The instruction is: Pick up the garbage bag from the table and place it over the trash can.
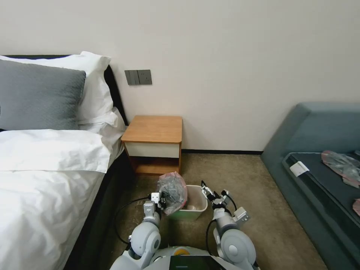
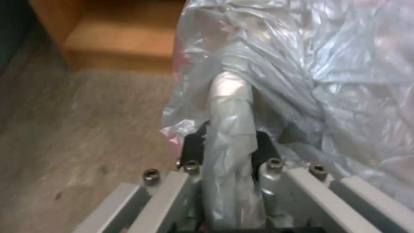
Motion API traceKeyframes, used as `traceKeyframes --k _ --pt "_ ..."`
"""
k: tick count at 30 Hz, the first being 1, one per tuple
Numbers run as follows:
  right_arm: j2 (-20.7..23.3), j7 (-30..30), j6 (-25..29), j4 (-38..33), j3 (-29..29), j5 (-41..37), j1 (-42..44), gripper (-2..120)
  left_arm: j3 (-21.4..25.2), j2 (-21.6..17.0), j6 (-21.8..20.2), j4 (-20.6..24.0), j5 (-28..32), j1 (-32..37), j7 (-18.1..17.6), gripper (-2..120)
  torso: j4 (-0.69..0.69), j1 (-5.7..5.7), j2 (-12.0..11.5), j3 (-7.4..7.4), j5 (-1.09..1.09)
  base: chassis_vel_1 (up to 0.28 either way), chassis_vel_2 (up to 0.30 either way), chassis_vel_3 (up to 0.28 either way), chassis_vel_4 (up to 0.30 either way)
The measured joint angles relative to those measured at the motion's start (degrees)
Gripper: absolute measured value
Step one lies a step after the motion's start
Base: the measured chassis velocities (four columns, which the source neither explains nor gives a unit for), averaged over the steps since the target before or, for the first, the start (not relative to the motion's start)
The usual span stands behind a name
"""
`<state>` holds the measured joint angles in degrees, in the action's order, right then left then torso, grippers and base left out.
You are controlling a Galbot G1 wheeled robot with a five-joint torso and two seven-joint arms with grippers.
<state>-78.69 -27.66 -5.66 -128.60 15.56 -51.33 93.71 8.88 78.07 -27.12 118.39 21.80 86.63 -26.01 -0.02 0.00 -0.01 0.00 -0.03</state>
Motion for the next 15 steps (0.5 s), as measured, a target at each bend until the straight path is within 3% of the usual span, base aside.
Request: traceKeyframes --k 2,3,5,7,15 --pt "0.0 0.0 0.0 -0.2 0.0 0.0 -0.2 100 0.1 -0.2 1.9 0.0 -0.1 0.3 0.9 8 0.00 0.00 0.0 0.00 0.00 0.000 0.000 0.000 0.000" --pt "0.1 0.0 -0.1 -0.5 0.0 -0.2 -0.6 100 0.6 -0.5 5.3 0.0 -0.3 1.0 2.5 5 0.01 0.00 0.0 0.00 0.02 0.000 0.000 0.000 0.000" --pt "0.1 0.0 -0.1 -0.8 0.0 -0.3 -0.9 100 0.9 -0.7 7.3 0.0 -0.5 1.4 3.3 4 0.02 0.00 0.0 0.00 0.03 0.000 0.000 0.000 0.000" --pt "0.7 0.0 -0.7 -2.7 0.1 -1.3 -2.0 100 2.3 -1.1 12.6 -0.5 -1.3 2.8 5.8 4 0.02 0.00 0.0 0.00 0.02 0.000 0.000 0.000 0.000" --pt "4.2 1.6 -4.1 -8.5 -0.1 -5.2 -5.4 100 5.6 -0.7 21.9 -0.8 -3.5 5.4 10.4 4 0.02 0.00 0.0 0.00 0.02 0.000 0.000 0.000 0.000"
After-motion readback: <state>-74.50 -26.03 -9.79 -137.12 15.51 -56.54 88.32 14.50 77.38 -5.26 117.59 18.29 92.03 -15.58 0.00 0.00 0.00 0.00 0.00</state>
